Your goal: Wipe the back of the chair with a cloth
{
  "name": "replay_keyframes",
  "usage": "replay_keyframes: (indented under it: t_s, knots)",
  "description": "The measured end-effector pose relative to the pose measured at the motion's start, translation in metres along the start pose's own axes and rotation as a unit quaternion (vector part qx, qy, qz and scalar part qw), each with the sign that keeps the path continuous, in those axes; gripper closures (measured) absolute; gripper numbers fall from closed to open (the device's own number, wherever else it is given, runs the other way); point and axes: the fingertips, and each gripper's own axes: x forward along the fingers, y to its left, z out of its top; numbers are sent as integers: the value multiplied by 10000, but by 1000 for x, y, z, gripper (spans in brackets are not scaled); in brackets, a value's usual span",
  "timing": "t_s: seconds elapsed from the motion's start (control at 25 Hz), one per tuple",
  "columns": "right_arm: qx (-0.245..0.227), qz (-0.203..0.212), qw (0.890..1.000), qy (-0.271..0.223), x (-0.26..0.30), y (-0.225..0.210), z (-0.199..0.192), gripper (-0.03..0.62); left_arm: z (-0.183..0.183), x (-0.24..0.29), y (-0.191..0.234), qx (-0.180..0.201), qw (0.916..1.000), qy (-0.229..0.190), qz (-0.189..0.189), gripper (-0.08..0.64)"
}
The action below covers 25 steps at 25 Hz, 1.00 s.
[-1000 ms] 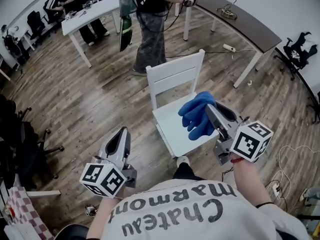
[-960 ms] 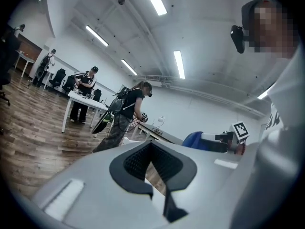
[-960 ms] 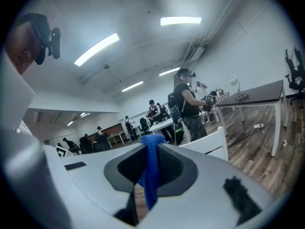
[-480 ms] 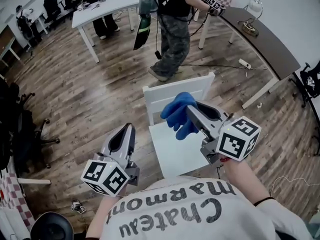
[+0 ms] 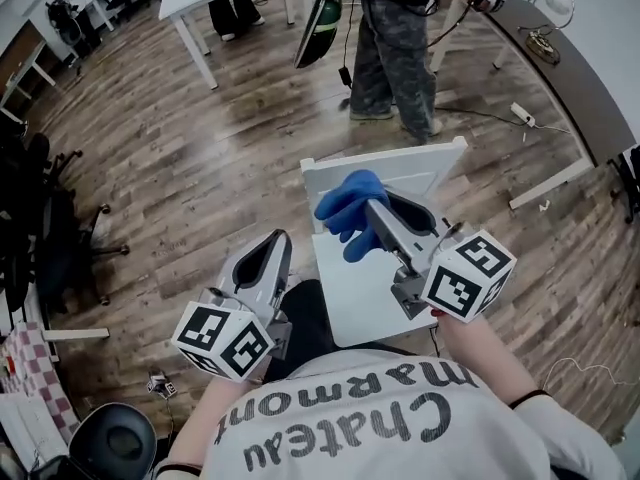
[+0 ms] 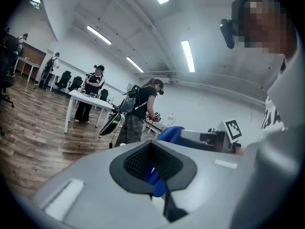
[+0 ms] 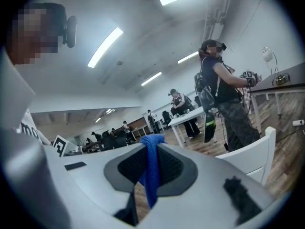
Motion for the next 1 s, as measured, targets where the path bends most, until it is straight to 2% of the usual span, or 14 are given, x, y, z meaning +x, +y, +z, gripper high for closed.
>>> replay_keyframes:
  t_s: [0.12, 0.2, 0.44, 0.6, 0.8, 1.0]
  knots:
    - [-91, 90, 9996, -243, 15, 5, -4, 531, -1, 14, 15, -146, 9997, -25, -212, 554]
    - [-193, 22, 9995, -249, 23, 4, -12, 530, -8, 28, 21, -222, 9991, 162, -324, 554]
    - [-171, -333, 9982, 459, 43, -20, -62, 531, -34, 63, 33, -193, 9949, 874, -470, 554]
    - [-115, -407, 9958, 809, 62, -36, -83, 530, -46, 79, 42, -249, 9923, 1101, -507, 554]
    - [-31, -504, 9929, 1077, 82, -55, -99, 529, -52, 99, 41, 2, 9883, 1357, -689, 554]
    - [134, -573, 9911, 1196, 95, -67, -108, 530, -59, 107, 47, -216, 9888, 1374, -538, 554]
